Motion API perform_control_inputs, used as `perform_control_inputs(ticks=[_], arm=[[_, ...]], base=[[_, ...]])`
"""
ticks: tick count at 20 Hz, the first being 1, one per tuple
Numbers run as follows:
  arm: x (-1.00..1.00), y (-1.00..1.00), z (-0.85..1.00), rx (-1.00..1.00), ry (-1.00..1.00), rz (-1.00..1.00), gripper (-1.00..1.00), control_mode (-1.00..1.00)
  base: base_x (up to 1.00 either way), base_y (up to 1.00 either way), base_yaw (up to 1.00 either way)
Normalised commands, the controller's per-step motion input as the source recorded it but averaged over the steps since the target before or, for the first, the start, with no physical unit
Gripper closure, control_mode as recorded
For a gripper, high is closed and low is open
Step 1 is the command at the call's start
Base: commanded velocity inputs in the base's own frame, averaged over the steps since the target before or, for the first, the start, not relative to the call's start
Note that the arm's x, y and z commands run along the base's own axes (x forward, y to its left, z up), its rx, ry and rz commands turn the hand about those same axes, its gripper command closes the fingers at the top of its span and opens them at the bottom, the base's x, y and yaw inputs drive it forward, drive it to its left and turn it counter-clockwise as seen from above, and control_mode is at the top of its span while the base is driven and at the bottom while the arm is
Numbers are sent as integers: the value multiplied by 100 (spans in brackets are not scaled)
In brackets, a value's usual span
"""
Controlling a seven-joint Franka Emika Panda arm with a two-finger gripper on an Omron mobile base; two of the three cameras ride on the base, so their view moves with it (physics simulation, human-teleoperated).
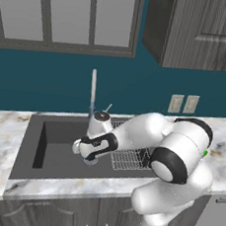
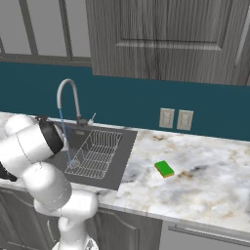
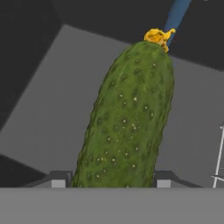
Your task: Turn on the sink faucet. Then move the cucumber from the counter to the sink. Turn off the sink. Move the vegetable from the sink to the pot next to the stove. Finally move the pot to the front right burner.
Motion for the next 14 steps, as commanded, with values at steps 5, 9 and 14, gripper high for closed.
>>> perform_control_inputs(ticks=[5,9,14], arm=[[60,47,-13,-3,5,0,100,-100],[52,26,-19,-5,3,0,100,-100],[57,20,-20,-3,6,-1,100,-100]], base=[[0,0,0],[0,0,0],[0,0,0]])
